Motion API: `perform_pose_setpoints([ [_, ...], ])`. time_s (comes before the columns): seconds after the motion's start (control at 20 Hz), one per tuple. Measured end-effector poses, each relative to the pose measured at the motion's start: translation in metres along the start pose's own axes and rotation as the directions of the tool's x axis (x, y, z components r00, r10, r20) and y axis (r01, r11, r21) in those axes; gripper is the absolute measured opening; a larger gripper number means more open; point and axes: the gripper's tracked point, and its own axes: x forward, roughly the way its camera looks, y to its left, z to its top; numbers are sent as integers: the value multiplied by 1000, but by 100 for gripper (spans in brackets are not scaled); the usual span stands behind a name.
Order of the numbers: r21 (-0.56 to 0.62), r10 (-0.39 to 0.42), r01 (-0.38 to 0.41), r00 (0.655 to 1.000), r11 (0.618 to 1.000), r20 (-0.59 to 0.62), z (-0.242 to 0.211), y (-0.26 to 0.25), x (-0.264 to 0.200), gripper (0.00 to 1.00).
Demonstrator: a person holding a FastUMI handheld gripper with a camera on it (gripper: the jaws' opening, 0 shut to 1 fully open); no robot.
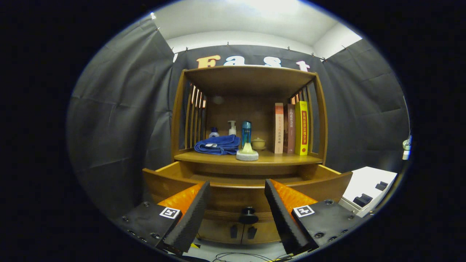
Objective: Pull open the drawer, take out the items inside it, and place them on the countertop above the cabinet.
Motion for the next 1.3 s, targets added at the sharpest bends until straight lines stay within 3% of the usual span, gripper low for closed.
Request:
perform_pose_setpoints([
  [0.65,16,-33,34,998,999,-50,-47,-5,35,98],
  [1.3,-9,-81,81,993,997,-82,-58,-19,51,98],
])
